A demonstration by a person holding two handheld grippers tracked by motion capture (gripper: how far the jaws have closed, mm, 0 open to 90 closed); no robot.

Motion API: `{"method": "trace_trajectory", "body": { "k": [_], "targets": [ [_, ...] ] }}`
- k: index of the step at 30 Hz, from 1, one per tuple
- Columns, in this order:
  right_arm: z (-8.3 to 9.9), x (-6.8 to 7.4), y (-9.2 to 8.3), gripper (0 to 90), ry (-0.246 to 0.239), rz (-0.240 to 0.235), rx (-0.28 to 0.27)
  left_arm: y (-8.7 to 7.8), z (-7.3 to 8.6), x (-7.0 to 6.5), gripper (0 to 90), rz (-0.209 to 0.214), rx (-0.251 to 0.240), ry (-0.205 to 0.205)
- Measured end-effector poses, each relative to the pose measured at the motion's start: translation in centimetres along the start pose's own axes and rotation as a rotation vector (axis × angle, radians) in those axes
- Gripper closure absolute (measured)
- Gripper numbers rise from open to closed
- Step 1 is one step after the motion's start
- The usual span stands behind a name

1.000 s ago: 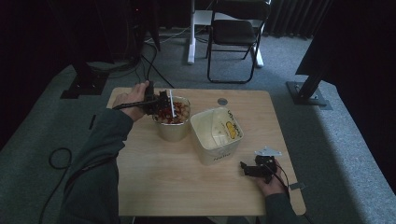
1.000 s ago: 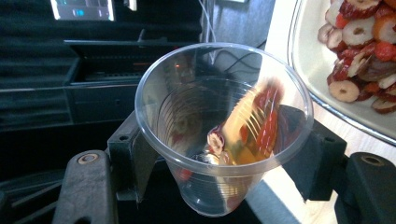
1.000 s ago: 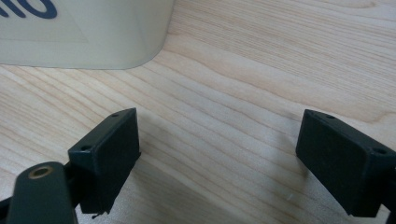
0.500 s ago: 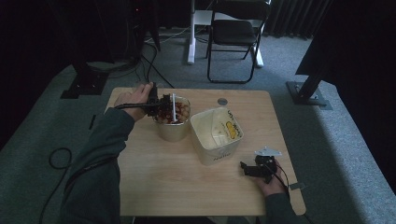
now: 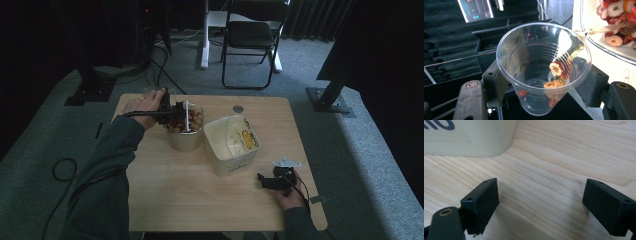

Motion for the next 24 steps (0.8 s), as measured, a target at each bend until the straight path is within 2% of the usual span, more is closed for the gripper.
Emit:
{"method": "trace_trajectory", "body": {
  "k": [5, 7, 8, 10, 11, 14, 17, 18, 19, 20, 21, 22, 23, 24],
  "targets": [
    [0.0, 0.0, -0.01, 13.0, 0.0, 0.0, 0.0, 0.01, -0.25, 0.3, 33.8, -0.017, 0.01, 0.004],
    [0.0, 0.0, 0.0, 13.0, 0.0, 0.0, 0.0, -0.14, -0.24, 0.35, 33.8, -0.021, -0.001, -0.004],
    [0.0, 0.0, 0.0, 13.0, 0.0, 0.0, 0.0, -0.13, -0.13, 0.42, 34.1, -0.011, -0.019, -0.02],
    [0.0, 0.0, 0.0, 13.0, 0.0, 0.0, 0.0, -0.13, -0.13, 0.42, 34.3, -0.011, -0.019, -0.02],
    [0.0, 0.0, 0.0, 13.0, 0.0, 0.0, 0.0, 0.33, 0.06, 0.42, 34.3, -0.005, 0.007, -0.014],
    [0.01, 0.0, -0.01, 13.0, -0.001, -0.001, 0.001, 0.26, 0.16, 0.3, 34.3, 0.0, 0.014, -0.016],
    [0.01, 0.01, -0.01, 13.0, -0.001, -0.002, 0.001, 0.03, 0.17, 0.37, 34.5, -0.011, 0.006, -0.018],
    [0.01, 0.01, -0.01, 13.0, -0.001, -0.001, 0.001, -0.02, 0.2, 0.45, 34.7, 0.0, -0.011, -0.032],
    [0.01, 0.01, -0.01, 13.1, -0.001, -0.002, 0.001, 0.14, 0.19, 0.48, 34.8, -0.001, 0.011, -0.03],
    [0.01, 0.01, -0.01, 13.0, -0.001, -0.001, 0.0, 0.02, 0.16, 0.43, 34.7, -0.027, 0.001, -0.014],
    [0.01, 0.01, -0.01, 13.0, -0.001, -0.002, 0.0, 0.01, 0.17, 0.53, 35.0, -0.005, -0.011, -0.025],
    [0.01, 0.01, -0.01, 13.0, -0.001, -0.002, 0.001, 0.19, 0.15, 0.46, 34.9, -0.017, 0.018, -0.012],
    [0.01, 0.01, -0.01, 13.0, -0.001, -0.002, 0.001, 0.12, 0.14, 0.37, 35.0, -0.027, 0.007, -0.002],
    [0.01, 0.01, -0.01, 13.0, -0.001, -0.002, 0.001, 0.21, 0.17, 0.46, 35.0, 0.008, 0.002, -0.018]
  ]
}}
Point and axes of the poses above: each handheld gripper's, and its own axes: y roughly forward along the jaws, z roughly out of its underside, x roughly to its left, the point moved 2 cm from there along y, roughly forward along the jaws, and after that the axes turned 12 degrees about x, right-handed, at the moved point
